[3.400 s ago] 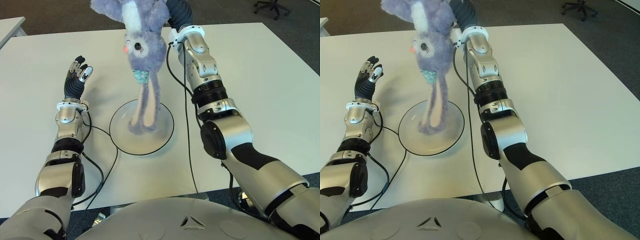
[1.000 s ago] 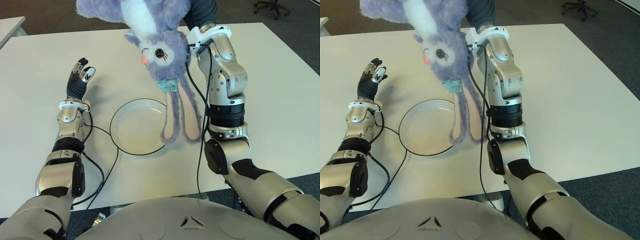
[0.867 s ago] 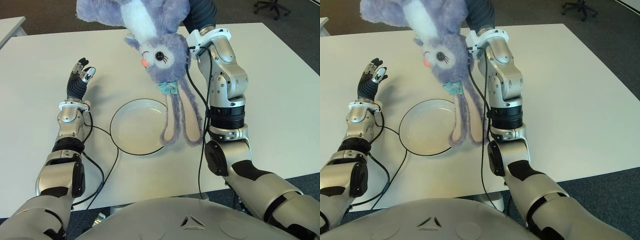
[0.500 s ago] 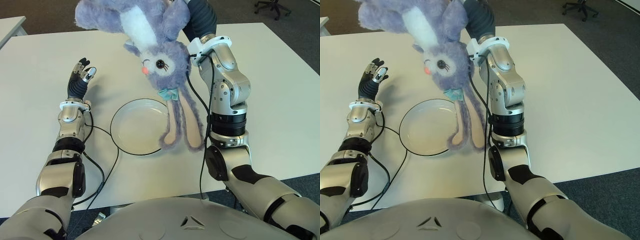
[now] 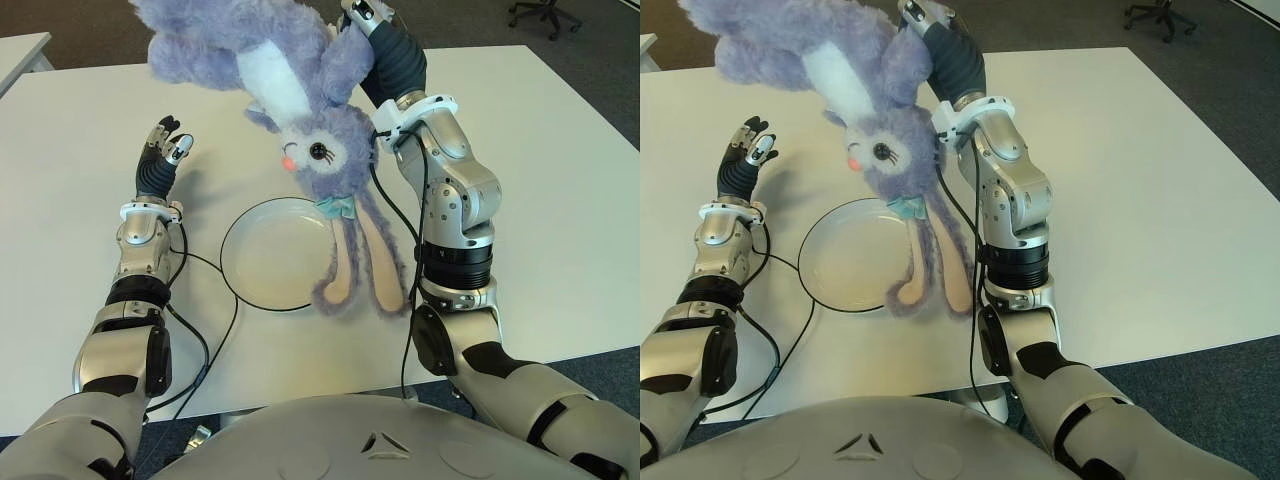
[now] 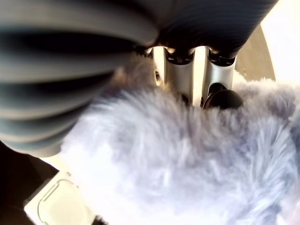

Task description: Put the doll into the plate.

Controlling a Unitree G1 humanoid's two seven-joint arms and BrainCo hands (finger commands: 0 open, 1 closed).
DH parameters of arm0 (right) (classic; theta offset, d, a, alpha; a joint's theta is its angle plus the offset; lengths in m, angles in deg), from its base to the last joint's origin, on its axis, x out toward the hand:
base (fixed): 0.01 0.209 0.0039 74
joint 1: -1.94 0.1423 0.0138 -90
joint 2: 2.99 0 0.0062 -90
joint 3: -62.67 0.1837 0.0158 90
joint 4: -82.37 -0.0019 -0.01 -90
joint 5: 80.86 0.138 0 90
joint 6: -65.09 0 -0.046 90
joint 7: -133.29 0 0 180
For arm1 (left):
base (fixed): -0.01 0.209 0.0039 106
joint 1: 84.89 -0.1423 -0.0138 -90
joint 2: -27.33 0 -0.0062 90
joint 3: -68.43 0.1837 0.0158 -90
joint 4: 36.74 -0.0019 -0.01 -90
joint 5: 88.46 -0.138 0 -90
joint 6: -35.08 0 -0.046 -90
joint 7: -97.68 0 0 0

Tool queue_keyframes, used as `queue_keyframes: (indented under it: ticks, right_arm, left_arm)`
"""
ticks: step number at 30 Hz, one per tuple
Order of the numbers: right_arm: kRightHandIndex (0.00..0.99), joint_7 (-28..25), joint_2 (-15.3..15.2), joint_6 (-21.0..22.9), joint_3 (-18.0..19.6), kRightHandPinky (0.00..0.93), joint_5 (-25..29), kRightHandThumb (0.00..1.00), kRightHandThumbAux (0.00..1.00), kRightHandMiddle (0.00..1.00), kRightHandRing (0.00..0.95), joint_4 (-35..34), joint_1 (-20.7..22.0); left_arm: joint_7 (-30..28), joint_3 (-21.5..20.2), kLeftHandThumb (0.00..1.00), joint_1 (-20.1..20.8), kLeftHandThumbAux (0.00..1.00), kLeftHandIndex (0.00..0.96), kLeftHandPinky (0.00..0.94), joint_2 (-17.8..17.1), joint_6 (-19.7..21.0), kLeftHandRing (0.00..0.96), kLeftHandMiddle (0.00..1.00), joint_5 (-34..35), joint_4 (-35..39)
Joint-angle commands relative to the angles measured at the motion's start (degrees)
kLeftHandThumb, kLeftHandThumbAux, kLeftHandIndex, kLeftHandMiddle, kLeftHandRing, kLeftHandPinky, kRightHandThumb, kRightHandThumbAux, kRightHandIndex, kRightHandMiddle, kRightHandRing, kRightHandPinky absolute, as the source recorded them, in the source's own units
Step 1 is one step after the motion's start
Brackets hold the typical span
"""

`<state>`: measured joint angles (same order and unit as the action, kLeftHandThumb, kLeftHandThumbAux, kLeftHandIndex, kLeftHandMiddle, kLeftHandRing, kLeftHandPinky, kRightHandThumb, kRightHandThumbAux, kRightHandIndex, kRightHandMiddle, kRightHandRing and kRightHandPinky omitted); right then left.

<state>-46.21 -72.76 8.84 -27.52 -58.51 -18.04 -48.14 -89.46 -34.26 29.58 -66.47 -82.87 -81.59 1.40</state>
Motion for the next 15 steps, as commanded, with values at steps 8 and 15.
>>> queue_keyframes:
  ticks: [8,15]
  right_arm:
    - [0.423,-1.26,0.62,-0.98,-1.56,0.884,-1.11,0.700,0.725,0.834,0.888,0.46,-2.76]
    - [0.422,-2.16,-0.11,-1.24,-2.71,0.880,-2.38,0.698,0.727,0.825,0.880,0.04,-4.29]
  left_arm:
    - [0.86,0.92,0.000,-5.65,0.426,0.000,0.170,4.46,1.07,0.124,0.095,-0.66,-2.29]
    - [0.23,0.86,0.000,-6.03,0.421,0.000,0.168,4.41,1.06,0.110,0.079,-0.40,-1.80]
